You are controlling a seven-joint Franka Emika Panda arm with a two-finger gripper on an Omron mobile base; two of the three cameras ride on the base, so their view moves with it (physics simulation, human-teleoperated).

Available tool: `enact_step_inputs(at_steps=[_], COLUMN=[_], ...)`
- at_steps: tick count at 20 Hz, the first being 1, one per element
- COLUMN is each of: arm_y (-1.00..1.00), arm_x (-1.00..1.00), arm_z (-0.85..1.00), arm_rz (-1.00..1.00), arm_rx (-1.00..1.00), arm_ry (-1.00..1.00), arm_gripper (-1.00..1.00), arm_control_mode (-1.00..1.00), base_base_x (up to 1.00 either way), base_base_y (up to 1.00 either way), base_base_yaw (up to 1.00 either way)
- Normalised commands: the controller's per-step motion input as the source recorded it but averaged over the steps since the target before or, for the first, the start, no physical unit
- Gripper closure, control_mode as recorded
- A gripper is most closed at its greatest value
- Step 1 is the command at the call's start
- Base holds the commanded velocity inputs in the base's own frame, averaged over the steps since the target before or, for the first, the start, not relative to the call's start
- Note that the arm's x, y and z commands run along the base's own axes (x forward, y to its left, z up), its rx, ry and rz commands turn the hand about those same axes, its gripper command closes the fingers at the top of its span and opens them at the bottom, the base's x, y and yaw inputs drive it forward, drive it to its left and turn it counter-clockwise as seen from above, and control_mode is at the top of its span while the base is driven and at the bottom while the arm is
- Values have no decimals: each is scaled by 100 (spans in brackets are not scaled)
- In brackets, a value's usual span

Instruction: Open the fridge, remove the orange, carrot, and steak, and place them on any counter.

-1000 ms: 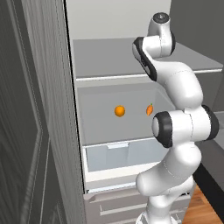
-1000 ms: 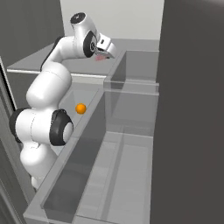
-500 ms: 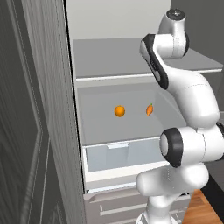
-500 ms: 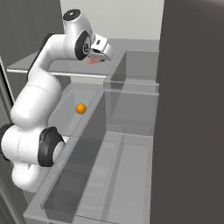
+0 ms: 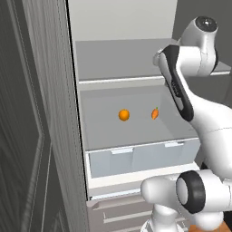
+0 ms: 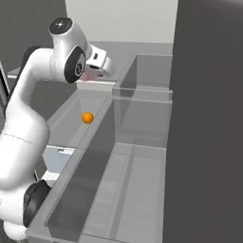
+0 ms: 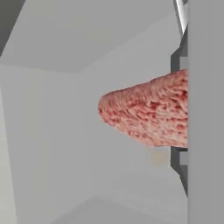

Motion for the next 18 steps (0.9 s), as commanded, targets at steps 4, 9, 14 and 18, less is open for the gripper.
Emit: enact_step_inputs(at_steps=[4,9,14,18], arm_y=[31,15,0,0], arm_x=[-100,-100,-100,-100], arm_z=[0,0,8,2], arm_rz=[7,3,0,0], arm_rx=[0,0,0,0], arm_ry=[0,1,4,1], arm_gripper=[100,100,100,100], arm_control_mode=[-100,-100,-100,-100], base_base_x=[0,0,0,0], base_base_y=[0,0,0,0], base_base_yaw=[0,0,0,0])
